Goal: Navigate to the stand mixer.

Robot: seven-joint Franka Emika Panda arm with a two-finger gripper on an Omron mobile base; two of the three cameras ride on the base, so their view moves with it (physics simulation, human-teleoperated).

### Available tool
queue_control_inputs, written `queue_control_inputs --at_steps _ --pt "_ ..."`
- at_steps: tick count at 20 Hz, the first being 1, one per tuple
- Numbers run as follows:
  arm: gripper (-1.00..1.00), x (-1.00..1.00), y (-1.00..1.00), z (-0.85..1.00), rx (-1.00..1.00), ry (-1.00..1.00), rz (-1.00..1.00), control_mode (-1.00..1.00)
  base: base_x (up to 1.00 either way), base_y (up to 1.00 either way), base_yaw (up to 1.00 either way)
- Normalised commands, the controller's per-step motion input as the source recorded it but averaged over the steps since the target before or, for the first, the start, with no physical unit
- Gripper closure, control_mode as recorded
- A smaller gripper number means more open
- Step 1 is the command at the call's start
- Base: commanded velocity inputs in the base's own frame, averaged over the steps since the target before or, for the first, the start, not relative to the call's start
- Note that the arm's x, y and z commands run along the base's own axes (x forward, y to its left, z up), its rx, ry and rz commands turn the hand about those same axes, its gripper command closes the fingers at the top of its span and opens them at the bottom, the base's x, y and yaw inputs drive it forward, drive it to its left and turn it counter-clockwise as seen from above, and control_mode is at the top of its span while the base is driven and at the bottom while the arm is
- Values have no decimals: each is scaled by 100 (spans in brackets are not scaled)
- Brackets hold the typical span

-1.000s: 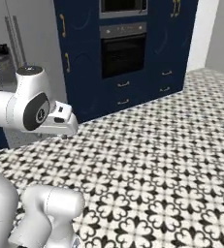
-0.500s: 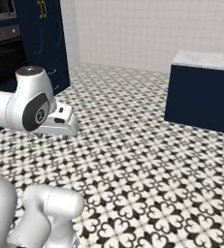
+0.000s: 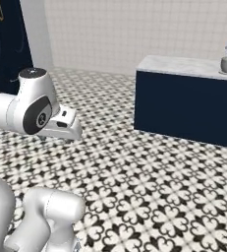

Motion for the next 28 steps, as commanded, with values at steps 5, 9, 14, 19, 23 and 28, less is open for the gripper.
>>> queue_control_inputs --at_steps 5,9,14,19,23,28 --pt "-100 0 0 0 0 0 0 100 100 -100 0" --pt "-100 0 0 0 0 0 0 100 100 -100 0" --pt "-100 0 0 0 0 0 0 100 100 -100 -3" --pt "-100 0 0 0 0 0 0 100 100 -96 -7" --pt "-100 0 0 0 0 0 0 100 100 -51 -9" --pt "-100 0 0 0 0 0 0 100 100 0 -11"
